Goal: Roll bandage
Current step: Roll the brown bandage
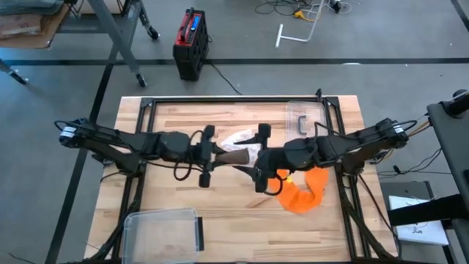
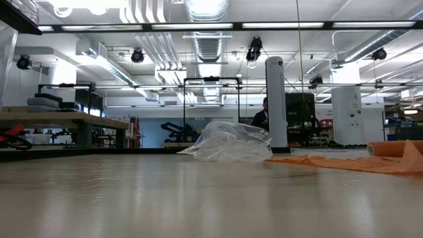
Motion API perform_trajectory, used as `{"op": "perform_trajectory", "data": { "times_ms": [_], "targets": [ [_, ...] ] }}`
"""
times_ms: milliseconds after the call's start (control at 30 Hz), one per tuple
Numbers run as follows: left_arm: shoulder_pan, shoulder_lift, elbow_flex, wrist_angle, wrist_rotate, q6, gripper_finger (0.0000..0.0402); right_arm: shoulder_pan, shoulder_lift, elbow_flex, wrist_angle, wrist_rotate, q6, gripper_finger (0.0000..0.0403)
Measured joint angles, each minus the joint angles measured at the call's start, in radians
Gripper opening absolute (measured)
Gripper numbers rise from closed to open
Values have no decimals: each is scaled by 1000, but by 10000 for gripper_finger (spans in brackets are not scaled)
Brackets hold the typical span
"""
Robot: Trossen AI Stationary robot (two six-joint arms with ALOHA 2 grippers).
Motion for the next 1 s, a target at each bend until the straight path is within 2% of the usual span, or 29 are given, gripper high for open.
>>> {"op": "perform_trajectory", "data": {
  "times_ms": [133, 333, 533, 733, 867, 1000],
  "targets": [
    [0, 72, 87, -80, -1, 31, 76, -4, 8, -1, -68, 0, -24, 298],
    [0, 139, 209, -231, -1, 3, 78, -9, 9, -2, -174, 4, 52, 259],
    [0, 171, 234, -237, 24, 20, 77, -9, 10, -2, -215, 0, 71, 208],
    [-2, 142, 226, -226, 26, 16, 79, -10, 10, -1, -220, 2, 116, 171],
    [-2, 135, 224, -223, 26, 15, 79, -10, 10, -1, -218, 4, 95, 164],
    [-2, 135, 224, -223, 30, 15, 79, -10, 9, -1, -215, 4, 95, 177]
  ]
}}
